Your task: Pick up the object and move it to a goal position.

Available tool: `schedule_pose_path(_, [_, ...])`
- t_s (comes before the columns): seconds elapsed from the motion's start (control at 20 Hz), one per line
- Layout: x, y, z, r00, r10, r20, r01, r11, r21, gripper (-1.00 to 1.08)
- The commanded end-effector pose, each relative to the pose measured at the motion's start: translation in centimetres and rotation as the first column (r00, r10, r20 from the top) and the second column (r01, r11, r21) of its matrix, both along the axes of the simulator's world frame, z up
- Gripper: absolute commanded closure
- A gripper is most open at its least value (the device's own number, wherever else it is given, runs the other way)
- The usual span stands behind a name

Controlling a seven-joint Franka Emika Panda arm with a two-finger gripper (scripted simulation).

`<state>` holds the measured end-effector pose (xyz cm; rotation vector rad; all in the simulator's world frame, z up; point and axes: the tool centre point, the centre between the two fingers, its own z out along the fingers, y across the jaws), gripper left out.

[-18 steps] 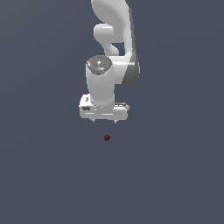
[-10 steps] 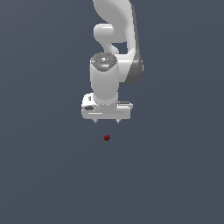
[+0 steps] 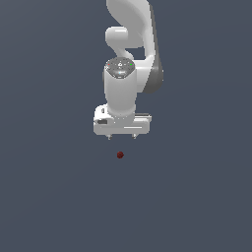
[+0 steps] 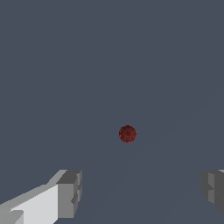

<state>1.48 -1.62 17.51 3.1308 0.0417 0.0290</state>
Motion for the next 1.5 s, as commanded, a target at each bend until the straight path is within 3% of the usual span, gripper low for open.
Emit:
schedule_pose_path(0.0, [0.0,0.0,-0.3,1.000,0.018,-0.001,-0.018,1.000,-0.001,-0.92])
schedule_pose_path(0.35, [0.3,-0.3,-2.1,0.993,0.120,-0.006,-0.120,0.993,-0.004,-0.92])
schedule_pose_path(0.6, [0.4,-0.6,-4.1,0.972,0.233,-0.012,-0.233,0.972,-0.005,-0.92])
schedule_pose_path(1.05, [0.6,-1.1,-8.1,0.894,0.448,-0.019,-0.448,0.894,0.002,-0.92])
schedule_pose_path(1.45, [0.6,-1.3,-10.2,0.833,0.553,-0.019,-0.553,0.833,0.008,-0.92])
